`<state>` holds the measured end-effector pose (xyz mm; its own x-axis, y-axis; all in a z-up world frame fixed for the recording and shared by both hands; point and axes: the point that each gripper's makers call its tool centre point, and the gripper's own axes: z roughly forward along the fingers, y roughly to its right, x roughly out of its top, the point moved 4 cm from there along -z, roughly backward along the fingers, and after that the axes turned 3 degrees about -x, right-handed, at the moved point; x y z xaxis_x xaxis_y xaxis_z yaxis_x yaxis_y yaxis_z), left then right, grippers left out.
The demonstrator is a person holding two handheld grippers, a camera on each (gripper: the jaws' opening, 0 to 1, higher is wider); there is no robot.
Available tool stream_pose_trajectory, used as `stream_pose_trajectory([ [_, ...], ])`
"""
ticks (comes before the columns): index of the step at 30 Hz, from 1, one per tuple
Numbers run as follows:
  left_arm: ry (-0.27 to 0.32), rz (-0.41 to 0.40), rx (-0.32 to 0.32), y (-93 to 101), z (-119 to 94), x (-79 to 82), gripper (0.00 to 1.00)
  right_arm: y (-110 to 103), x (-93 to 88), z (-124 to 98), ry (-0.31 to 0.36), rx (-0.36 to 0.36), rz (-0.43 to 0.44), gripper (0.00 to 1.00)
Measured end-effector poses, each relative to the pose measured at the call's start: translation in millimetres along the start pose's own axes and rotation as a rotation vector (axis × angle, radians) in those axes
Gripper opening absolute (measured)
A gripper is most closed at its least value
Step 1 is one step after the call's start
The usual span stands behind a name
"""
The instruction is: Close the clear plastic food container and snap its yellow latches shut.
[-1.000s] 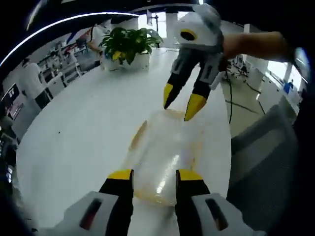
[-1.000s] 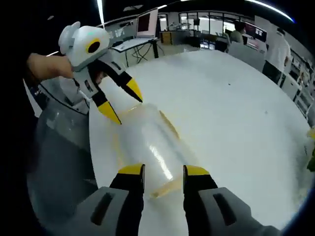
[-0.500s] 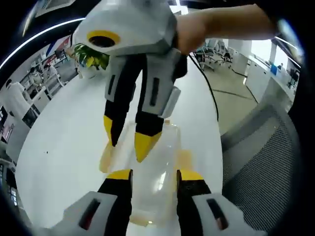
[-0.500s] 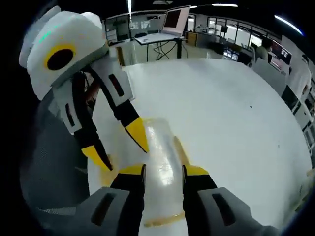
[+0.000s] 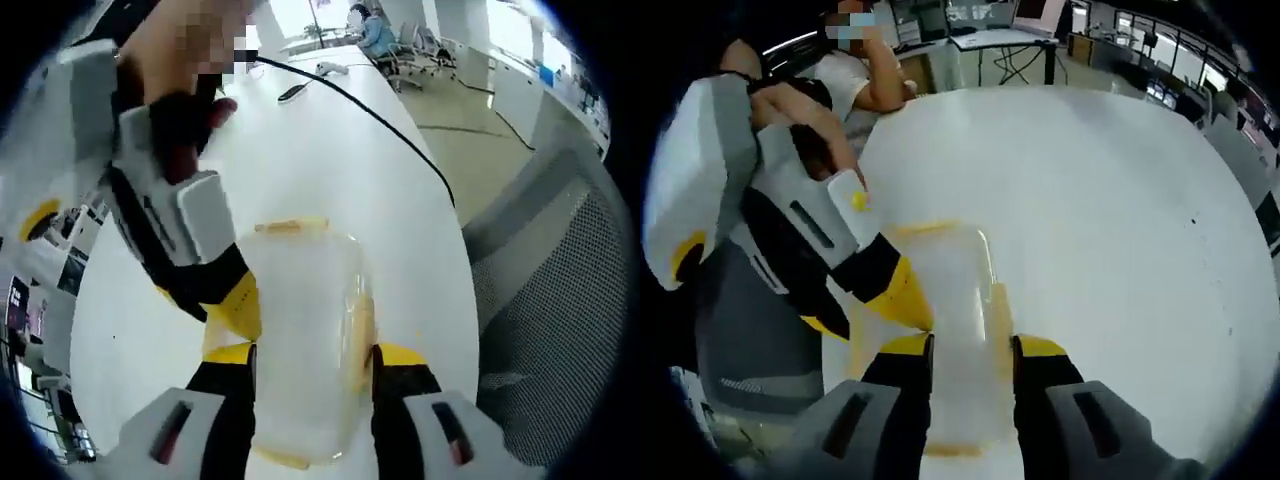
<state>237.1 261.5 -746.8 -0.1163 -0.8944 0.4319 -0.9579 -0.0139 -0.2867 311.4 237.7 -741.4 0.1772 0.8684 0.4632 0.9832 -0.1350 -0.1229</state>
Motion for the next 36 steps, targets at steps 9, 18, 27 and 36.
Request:
stream_pose_trajectory([
  [9, -0.055, -0.015, 0.020, 1.3, 2, 0.4, 0.41, 1, 6.5, 7, -0.189, 0.108, -0.035, 0.28],
  [18, -0.078, -0.018, 0.024, 0.7, 4, 1.0, 0.39, 1, 7.5, 9, -0.260, 0.135, -0.085, 0.27],
  [27, -0.085, -0.016, 0.046, 2.1, 3, -3.4, 0.36, -2, 11.0, 15, -0.281, 0.151, -0.088, 0.24],
  [36, -0.080, -0.006, 0.051, 3.4, 4, -3.5, 0.36, -2, 7.9, 13, -0.288, 0.148, -0.082, 0.25],
])
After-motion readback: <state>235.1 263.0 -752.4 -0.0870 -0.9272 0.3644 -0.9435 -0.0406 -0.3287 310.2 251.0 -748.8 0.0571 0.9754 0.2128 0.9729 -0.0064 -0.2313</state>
